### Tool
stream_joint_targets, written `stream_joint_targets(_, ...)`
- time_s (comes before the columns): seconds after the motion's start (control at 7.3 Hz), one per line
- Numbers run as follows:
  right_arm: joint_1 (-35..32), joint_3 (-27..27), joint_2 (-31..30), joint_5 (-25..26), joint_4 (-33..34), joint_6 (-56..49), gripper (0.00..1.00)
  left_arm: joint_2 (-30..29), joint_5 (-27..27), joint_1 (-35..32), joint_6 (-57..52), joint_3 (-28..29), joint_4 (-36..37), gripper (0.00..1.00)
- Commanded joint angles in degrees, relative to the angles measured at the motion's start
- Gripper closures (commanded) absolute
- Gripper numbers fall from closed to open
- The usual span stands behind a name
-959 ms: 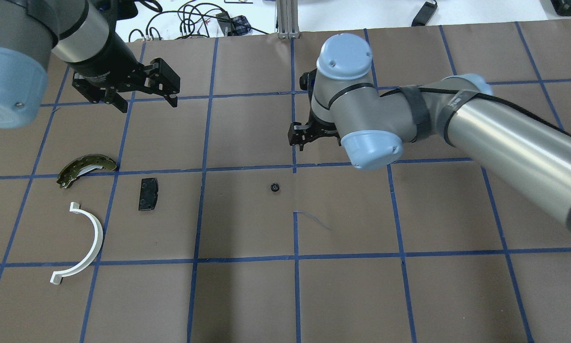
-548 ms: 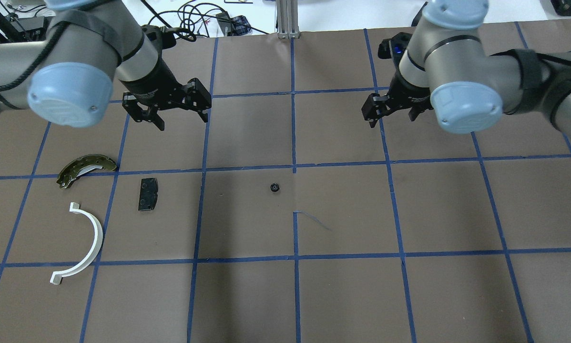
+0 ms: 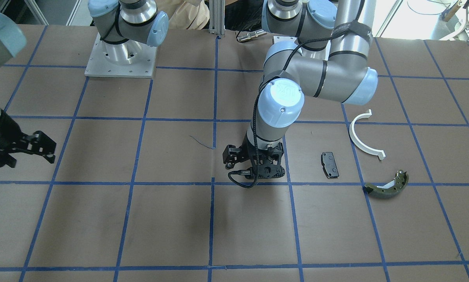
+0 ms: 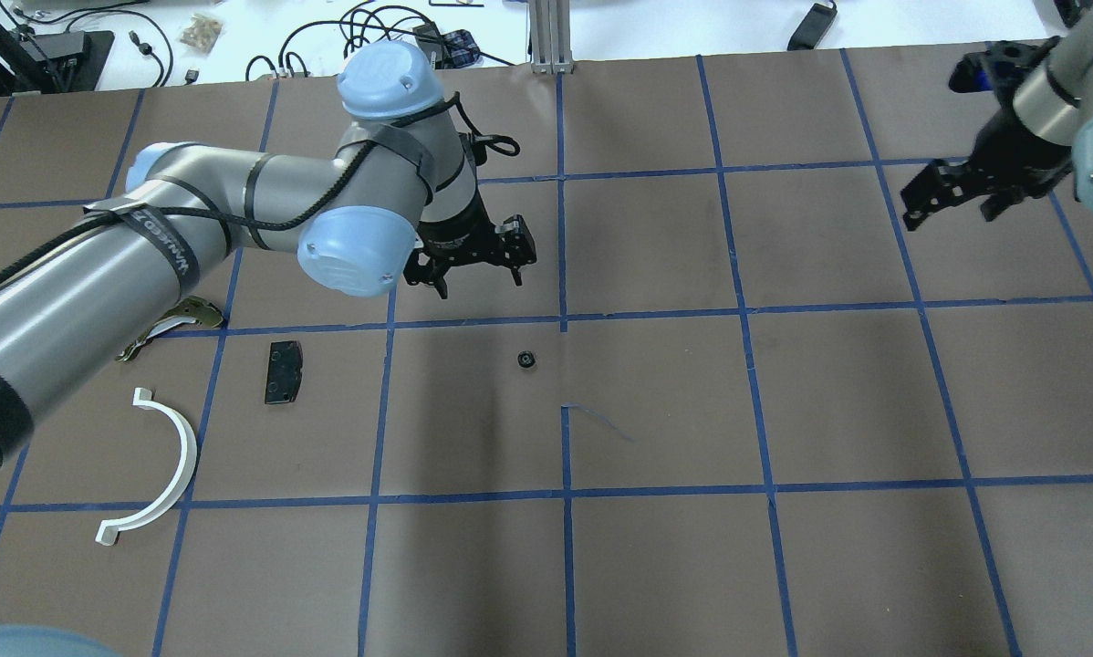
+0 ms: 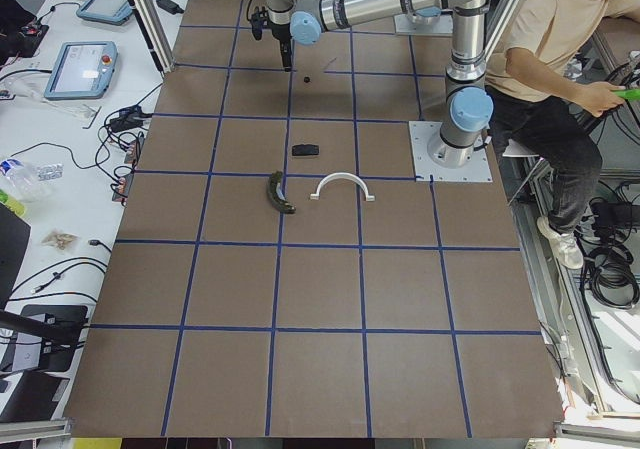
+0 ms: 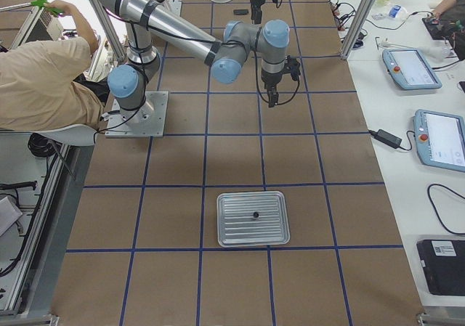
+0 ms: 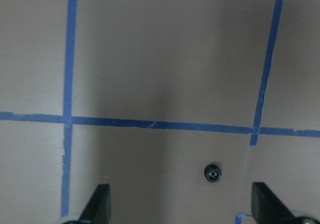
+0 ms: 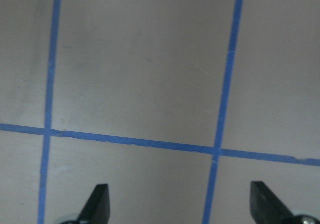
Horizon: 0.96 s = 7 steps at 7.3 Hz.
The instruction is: Place bearing gear from tray to pile
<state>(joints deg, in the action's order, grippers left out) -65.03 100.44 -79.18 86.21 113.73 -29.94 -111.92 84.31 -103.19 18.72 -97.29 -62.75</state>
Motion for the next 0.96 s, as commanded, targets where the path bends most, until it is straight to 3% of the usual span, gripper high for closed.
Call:
stream_joint_targets(0.0, 12.8, -0.9, 0.6, 0.4, 0.4, -11.0, 0.0, -3.5, 0.7, -2.7, 2.8, -3.3, 6.1, 0.0)
stream_joint_targets(0.41, 22.0, -1.6, 3.9, 1.1, 3.0, -21.2, 0.0, -5.4, 1.2, -4.9, 4.2, -4.3, 6.3, 0.0)
stream_joint_targets(0.55, 23.5, -4.4, 9.6, 1.3, 8.9, -26.6, 0.0, -5.6, 1.3, -5.0, 3.8, -5.2, 6.3, 0.0)
stream_joint_targets(0.82, 26.5, -11.8, 18.1, 0.8, 9.5, -29.6, 0.0, -6.1, 1.6, -5.2, 4.0, -5.5, 6.4, 0.07)
